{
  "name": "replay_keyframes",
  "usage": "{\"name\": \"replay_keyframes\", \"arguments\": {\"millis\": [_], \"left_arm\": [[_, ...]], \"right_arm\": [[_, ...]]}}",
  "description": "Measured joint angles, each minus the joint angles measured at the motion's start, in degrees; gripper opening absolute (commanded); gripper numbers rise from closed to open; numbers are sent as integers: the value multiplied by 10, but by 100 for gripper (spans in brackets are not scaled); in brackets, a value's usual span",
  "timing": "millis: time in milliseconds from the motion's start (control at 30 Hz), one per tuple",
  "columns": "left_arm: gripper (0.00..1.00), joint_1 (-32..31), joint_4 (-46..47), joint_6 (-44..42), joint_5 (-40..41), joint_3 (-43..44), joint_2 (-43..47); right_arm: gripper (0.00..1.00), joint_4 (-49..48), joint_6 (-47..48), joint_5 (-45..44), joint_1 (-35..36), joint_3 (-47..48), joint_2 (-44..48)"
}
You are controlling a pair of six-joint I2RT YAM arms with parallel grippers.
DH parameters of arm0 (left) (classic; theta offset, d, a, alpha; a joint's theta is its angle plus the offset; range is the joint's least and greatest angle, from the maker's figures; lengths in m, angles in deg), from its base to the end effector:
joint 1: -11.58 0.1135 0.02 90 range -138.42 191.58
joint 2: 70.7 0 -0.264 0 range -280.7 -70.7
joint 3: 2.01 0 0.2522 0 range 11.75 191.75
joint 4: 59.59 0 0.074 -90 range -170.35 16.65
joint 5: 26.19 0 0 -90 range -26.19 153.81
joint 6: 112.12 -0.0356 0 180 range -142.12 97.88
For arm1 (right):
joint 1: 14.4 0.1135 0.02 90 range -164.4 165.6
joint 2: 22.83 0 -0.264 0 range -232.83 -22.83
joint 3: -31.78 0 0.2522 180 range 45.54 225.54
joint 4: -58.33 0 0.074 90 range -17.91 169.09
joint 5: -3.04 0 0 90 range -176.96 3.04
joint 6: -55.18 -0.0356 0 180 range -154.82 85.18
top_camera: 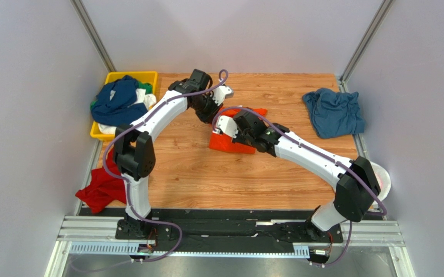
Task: Fold and stack the t-shirts
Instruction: Fold the long partially folded tshirt into a neat square
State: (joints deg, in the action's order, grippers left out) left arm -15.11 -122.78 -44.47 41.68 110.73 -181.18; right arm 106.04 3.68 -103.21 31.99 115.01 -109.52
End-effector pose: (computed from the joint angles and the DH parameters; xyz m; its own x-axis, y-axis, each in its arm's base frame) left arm 0.3660 -0.1990 0.2773 -0.5018 0.6465 -0.5746 0.8330 0.5401 -0.1198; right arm 0.2309 0.2280 0.2776 -0.0631 -0.9327 -0.3550 -0.7838 0.2665 -0.5609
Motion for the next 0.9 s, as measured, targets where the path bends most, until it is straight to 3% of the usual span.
{"name": "replay_keyframes", "arguments": {"millis": [500,900], "left_arm": [[0,5,-66,-20,21,246,-146],[0,6,-63,-36,34,329,-251]], "right_arm": [[0,-3,37,50,-96,79,-85],[0,-23,56,70,-138,108,-175]]}}
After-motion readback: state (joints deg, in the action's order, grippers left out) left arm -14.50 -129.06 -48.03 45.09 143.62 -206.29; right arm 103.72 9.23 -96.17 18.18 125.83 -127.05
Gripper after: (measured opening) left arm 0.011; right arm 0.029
